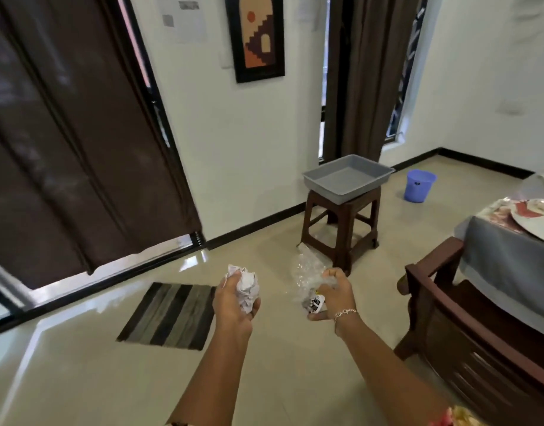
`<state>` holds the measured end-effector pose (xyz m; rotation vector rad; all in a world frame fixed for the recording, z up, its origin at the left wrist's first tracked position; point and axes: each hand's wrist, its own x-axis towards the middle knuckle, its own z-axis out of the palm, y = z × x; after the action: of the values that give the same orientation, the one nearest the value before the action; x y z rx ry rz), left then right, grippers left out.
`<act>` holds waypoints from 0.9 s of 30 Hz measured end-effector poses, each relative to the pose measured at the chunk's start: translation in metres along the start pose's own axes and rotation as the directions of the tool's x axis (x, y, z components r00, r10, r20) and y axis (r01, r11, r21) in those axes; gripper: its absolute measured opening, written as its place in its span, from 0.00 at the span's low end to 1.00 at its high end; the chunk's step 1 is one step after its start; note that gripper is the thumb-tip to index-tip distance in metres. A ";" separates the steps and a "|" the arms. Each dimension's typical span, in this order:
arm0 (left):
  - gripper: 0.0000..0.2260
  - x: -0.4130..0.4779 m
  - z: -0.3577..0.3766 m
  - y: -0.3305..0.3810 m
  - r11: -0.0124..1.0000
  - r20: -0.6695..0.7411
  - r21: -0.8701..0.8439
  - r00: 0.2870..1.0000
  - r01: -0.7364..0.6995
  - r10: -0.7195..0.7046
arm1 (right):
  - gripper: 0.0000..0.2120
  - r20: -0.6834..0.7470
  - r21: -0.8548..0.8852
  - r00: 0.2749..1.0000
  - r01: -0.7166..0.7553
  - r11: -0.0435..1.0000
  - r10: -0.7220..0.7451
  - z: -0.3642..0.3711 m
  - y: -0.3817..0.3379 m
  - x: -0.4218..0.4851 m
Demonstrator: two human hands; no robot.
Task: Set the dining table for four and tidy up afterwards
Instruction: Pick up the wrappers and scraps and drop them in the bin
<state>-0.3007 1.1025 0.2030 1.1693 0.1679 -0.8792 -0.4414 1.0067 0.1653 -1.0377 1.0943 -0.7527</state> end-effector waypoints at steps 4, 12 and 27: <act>0.08 0.070 0.057 0.010 0.997 0.093 0.032 0.993 0.075 -0.078 | 0.16 -0.111 -0.034 0.994 0.008 0.999 -0.012 0.004 -0.023 0.063; 0.03 0.239 0.188 0.030 0.970 0.269 0.117 0.934 0.211 -0.236 | 0.14 -0.405 0.036 0.914 0.019 0.999 -0.003 0.008 -0.056 0.227; 0.03 0.388 0.480 -0.046 0.860 0.430 0.446 0.783 0.247 -0.448 | 0.12 -0.729 0.094 0.685 0.121 0.988 -0.014 -0.093 -0.145 0.450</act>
<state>-0.2244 0.4899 0.1612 1.2131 -0.2471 -1.5947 -0.3912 0.5288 0.1382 -0.6513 1.6603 -1.3533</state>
